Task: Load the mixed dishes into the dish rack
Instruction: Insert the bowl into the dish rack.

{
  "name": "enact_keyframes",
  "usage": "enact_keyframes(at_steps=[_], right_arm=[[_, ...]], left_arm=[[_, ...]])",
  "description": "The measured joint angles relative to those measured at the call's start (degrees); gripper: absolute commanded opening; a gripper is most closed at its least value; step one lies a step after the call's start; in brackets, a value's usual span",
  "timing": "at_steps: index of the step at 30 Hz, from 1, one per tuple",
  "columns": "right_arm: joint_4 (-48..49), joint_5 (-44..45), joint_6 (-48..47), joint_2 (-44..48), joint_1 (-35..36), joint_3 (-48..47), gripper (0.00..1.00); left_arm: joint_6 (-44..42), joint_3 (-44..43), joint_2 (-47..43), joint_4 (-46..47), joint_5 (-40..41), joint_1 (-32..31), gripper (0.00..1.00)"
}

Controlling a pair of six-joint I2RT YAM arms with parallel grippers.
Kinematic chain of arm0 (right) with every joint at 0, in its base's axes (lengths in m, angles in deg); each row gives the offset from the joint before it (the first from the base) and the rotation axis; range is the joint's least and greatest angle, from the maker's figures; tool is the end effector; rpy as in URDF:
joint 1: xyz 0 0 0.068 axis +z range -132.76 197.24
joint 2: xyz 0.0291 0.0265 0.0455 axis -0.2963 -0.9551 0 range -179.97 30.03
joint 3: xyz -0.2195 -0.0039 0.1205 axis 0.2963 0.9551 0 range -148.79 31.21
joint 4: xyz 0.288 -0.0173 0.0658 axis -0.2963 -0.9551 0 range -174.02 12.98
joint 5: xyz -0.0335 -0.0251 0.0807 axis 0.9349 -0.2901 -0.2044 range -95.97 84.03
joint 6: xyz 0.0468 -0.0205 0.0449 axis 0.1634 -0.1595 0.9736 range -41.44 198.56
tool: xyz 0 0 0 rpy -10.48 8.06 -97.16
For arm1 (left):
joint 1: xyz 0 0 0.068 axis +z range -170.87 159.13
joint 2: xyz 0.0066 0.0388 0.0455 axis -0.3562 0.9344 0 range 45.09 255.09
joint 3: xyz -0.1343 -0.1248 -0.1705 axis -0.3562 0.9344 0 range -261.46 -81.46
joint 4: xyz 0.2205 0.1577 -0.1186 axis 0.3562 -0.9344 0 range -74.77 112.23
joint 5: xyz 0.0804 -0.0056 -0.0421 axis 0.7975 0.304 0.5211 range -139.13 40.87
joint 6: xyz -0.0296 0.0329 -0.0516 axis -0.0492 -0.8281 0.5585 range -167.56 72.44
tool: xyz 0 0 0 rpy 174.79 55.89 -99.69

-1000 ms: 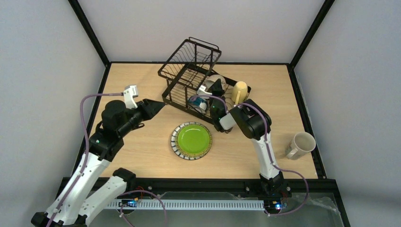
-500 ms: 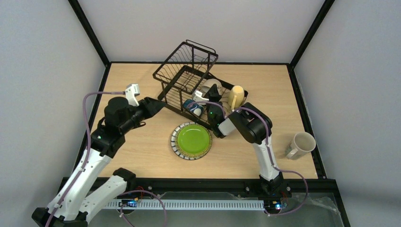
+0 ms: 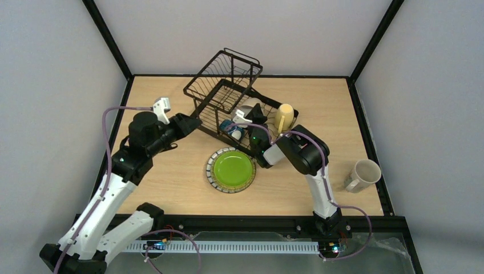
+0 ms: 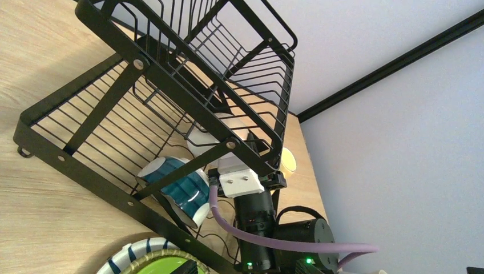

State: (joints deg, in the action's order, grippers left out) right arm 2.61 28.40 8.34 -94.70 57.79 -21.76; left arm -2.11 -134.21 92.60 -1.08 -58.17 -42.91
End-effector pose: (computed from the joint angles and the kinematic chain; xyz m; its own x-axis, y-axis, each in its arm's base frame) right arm 0.3392 0.2498 0.0792 0.1405 -0.9022 -0.4079 0.0602 0.4190 -0.9060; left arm 0.2321 -0.1032 0.3368 -0.5644 -0.5308 -0.6322 0.1523 0.6858 -0.7117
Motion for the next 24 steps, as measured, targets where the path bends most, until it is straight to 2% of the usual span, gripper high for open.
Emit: enact_keyframes(at_steps=[24], right_arm=[[-0.11, 0.37, 1.2, -1.97, 1.84, -2.84, 0.0]], left_arm=[[-3.76, -1.9, 5.16, -0.39, -0.63, 0.0, 0.99]])
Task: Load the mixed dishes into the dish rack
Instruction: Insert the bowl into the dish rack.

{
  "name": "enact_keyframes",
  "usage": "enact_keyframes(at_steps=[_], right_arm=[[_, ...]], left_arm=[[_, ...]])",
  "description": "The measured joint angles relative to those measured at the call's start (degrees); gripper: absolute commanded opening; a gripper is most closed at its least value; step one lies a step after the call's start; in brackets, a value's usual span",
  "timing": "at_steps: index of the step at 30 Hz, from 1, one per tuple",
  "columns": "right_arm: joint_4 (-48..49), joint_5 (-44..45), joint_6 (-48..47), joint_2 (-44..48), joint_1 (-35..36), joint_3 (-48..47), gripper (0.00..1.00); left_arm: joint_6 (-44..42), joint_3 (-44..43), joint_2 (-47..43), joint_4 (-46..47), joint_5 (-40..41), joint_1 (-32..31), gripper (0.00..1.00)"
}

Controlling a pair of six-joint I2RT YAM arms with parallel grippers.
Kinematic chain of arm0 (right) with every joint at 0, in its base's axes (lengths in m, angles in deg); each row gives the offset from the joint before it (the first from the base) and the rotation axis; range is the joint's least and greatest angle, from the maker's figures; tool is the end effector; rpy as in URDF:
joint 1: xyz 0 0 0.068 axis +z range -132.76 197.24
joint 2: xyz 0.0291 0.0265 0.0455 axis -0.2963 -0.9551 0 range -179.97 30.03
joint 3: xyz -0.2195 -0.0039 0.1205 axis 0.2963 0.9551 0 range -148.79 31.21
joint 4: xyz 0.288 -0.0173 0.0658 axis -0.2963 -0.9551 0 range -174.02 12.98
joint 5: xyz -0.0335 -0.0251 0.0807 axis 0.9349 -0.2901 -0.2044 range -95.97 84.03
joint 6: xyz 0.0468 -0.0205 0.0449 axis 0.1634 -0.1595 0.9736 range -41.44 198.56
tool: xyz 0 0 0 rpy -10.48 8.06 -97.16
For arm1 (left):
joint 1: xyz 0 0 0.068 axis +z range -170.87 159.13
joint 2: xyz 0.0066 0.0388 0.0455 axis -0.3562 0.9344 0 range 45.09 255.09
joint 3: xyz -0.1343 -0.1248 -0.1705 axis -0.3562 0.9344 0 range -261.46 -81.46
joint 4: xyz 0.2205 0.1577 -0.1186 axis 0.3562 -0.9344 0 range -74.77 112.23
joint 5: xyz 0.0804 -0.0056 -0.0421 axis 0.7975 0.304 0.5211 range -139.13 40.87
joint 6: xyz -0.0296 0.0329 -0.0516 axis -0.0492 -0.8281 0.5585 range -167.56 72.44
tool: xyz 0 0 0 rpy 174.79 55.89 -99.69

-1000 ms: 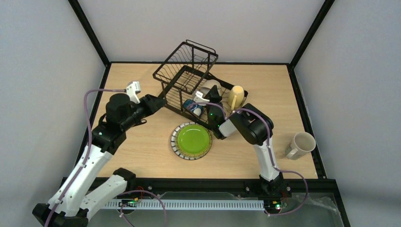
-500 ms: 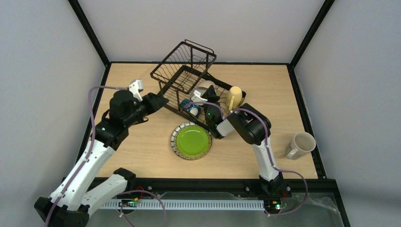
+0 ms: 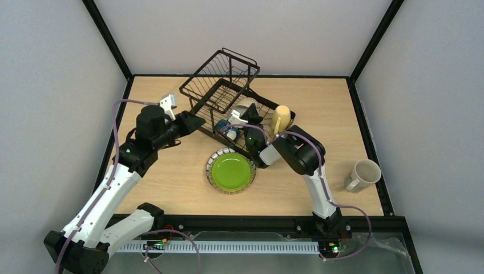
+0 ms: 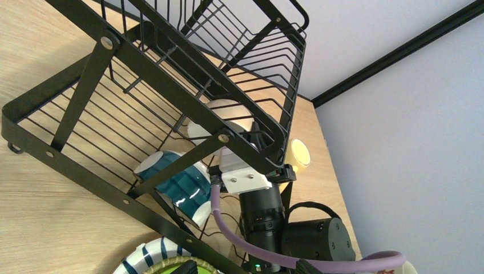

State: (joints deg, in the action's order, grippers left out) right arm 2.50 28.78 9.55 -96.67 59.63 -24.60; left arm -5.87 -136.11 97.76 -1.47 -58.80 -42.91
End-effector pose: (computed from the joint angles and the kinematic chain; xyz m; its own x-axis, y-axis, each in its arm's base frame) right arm 0.3387 0.2671 0.0781 0.1685 -0.8851 -0.4339 0.0543 0.4479 -0.8924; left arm 0.2487 -0.1105 0.3273 -0.5984 -0.4651 -0.6524 0.1562 0.7309 -0.6643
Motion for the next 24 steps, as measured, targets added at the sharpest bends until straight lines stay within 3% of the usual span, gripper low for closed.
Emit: enact_keyframes(at_steps=[13, 24], right_arm=[[0.07, 2.19, -9.44, -6.01, 0.11, -8.74, 0.0], [-0.2, 1.84, -14.64, -6.62, 0.09, -9.68, 0.0]], left_arm=[[-1.95, 0.0, 0.96, 0.02, -0.76, 0.0, 0.99], [-2.75, 0.07, 1.6, 0.72, -0.87, 0.0, 0.99]])
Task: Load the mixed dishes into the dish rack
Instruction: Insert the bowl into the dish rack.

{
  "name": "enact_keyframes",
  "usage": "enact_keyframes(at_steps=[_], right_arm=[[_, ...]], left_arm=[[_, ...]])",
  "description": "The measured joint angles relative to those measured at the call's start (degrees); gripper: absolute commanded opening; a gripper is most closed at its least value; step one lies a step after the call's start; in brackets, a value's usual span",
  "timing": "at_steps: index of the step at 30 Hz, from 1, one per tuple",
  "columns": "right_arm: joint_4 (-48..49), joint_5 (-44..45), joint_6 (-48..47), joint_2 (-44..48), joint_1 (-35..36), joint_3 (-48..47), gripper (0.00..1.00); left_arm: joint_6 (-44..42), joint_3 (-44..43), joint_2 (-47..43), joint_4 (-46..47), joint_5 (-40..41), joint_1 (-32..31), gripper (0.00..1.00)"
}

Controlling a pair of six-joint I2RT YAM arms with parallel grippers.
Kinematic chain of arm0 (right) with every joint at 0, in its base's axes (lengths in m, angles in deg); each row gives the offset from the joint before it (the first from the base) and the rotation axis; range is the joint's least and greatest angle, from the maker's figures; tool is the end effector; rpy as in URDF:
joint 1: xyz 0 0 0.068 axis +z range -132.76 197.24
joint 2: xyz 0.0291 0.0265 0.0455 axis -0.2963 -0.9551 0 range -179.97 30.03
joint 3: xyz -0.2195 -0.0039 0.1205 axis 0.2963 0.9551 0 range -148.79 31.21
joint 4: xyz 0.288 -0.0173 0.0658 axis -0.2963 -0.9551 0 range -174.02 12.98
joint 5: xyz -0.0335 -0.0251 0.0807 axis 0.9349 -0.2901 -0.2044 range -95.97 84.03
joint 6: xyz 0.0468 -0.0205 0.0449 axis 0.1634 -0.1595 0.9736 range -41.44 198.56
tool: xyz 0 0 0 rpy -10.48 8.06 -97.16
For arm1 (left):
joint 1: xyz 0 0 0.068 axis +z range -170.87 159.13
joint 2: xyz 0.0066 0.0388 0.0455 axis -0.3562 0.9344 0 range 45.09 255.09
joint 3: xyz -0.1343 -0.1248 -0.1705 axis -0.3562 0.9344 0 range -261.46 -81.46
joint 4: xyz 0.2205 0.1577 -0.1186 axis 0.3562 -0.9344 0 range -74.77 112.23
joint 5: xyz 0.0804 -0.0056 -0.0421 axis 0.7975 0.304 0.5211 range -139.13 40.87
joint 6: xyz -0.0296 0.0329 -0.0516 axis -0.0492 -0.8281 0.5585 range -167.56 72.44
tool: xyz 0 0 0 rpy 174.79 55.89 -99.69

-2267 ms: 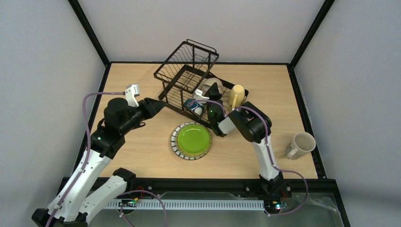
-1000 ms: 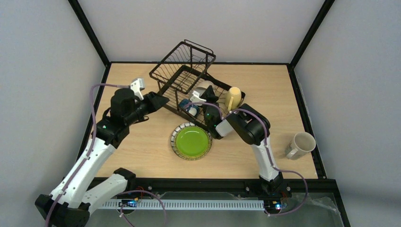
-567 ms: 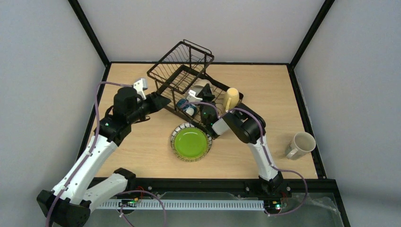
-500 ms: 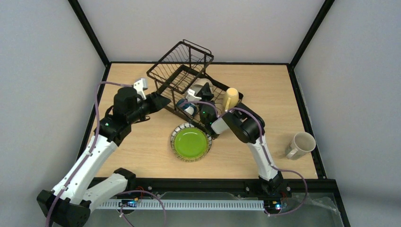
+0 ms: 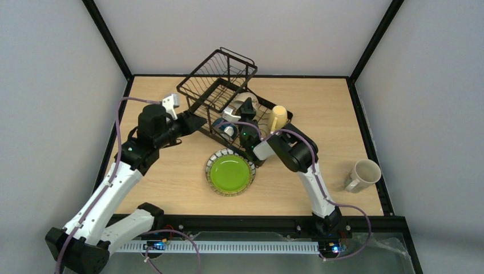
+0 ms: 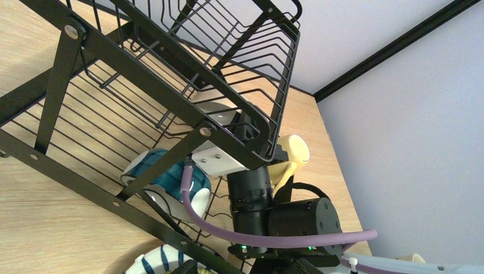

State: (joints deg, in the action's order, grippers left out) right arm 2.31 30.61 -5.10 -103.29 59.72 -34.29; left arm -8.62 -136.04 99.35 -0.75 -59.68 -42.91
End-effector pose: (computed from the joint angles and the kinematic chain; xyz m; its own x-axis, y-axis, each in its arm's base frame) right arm 0.3630 0.2884 0.0742 0.1274 -0.9657 -0.2263 0.1341 0.2429 -0.9607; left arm 0.2543 -0.1137 0.3212 -0.6080 -0.4205 -0.6735 0.1844 0.7503 -0.6349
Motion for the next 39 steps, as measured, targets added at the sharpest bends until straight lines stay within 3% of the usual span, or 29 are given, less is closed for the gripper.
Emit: enact_keyframes(at_steps=[15, 39], right_arm=[[-0.02, -2.38, -0.72, -1.29, -0.83, -2.45, 0.0], [-0.2, -1.68, 7.72, 0.85, -0.92, 1.66, 0.02]], left_arm=[[-0.04, 1.42, 0.31, 3.19, -0.55, 0.0, 0.99], [-0.26, -2.01, 4.98, 2.67, -1.05, 0.0, 0.99]])
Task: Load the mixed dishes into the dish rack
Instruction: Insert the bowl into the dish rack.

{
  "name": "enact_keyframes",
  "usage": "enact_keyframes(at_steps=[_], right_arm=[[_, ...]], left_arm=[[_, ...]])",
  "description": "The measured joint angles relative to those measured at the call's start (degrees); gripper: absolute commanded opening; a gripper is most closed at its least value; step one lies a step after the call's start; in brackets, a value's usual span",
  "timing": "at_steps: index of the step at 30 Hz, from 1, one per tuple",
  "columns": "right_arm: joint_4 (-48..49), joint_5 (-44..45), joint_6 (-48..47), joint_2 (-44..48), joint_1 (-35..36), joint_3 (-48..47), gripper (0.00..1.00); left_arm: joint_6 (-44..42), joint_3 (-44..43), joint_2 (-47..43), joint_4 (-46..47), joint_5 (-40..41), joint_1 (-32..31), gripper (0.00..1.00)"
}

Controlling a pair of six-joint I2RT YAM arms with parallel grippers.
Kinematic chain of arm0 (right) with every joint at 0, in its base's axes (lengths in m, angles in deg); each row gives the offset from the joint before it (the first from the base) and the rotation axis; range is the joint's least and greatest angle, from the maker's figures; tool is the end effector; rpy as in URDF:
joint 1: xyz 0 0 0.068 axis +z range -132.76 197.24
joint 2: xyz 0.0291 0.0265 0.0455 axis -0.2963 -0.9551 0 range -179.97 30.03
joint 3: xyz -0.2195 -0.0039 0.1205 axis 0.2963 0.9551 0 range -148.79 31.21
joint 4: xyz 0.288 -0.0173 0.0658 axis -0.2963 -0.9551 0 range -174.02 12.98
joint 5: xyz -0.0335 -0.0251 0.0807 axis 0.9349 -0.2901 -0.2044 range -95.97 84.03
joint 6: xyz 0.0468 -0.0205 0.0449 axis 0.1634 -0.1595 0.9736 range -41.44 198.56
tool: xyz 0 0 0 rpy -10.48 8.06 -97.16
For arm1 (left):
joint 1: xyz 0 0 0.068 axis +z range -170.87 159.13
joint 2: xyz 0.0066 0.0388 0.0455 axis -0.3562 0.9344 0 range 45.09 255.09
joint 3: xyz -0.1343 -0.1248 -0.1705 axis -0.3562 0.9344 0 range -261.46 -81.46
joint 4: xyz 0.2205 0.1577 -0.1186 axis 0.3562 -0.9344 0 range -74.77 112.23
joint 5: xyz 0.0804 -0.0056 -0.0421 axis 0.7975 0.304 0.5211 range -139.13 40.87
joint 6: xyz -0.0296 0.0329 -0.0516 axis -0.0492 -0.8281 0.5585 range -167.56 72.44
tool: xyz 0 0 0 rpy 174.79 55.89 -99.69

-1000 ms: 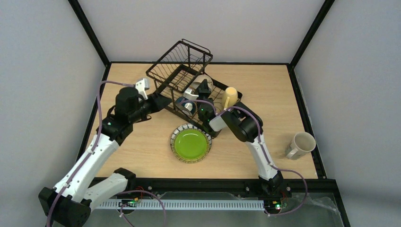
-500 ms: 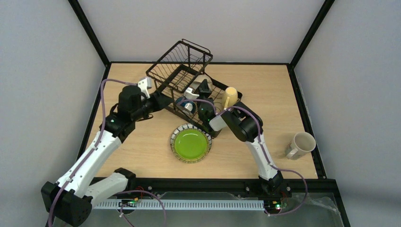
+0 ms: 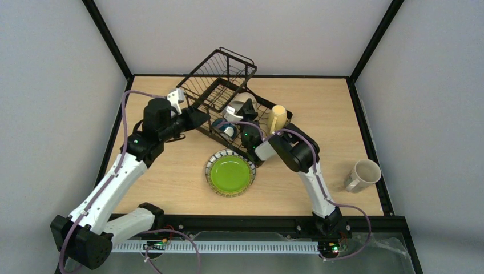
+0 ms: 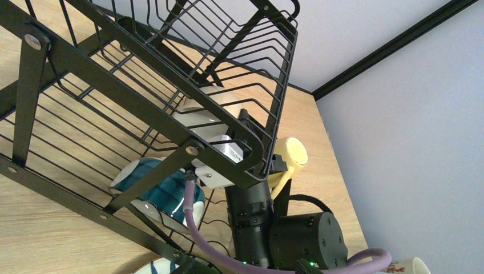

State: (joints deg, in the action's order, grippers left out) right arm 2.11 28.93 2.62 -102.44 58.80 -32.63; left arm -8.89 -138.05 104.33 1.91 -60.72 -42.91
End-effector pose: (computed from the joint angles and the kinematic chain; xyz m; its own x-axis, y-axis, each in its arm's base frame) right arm 0.3632 0.2804 0.0725 0.1528 -0.9280 -0.3399 0.1025 0.3570 -0.9285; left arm 0.2723 -0.1220 0.3175 -0.6192 -0.4097 -0.6699 0.1949 0.7462 -0.6365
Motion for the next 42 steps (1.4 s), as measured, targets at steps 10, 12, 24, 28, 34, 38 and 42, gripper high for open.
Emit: enact_keyframes(at_steps=[10, 12, 24, 28, 34, 38, 42], right_arm=[[0.46, -0.02, 1.27, 1.18, 0.61, 2.49, 0.15], [0.46, 0.37, 1.4, 1.22, 0.66, 2.62, 0.15], [0.68, 2.21, 2.97, 2.78, 1.64, 5.44, 0.15], [0.55, 2.45, 4.63, 3.52, 1.64, 6.14, 0.15], [0.24, 3.04, 7.41, 4.52, 1.64, 6.95, 0.14], [0.04, 3.76, 8.74, 4.72, 1.66, 7.08, 0.07], [-0.09, 4.48, 9.57, 4.81, 1.68, 7.1, 0.0]], left_arm=[[0.07, -0.81, 0.11, -1.29, -0.2, 0.0, 0.99], [0.07, -1.03, 0.11, -2.1, -0.2, 0.0, 0.99], [0.07, -2.49, 0.09, -4.39, -0.2, 0.0, 0.99], [0.09, -3.32, 0.0, -5.03, -0.17, 0.0, 0.99], [0.15, -4.76, 0.0, -6.1, -0.17, 0.0, 0.99], [0.15, -6.16, 0.0, -6.78, -0.17, 0.0, 0.99], [0.17, -6.67, 0.02, -6.84, -0.17, 0.0, 0.99]])
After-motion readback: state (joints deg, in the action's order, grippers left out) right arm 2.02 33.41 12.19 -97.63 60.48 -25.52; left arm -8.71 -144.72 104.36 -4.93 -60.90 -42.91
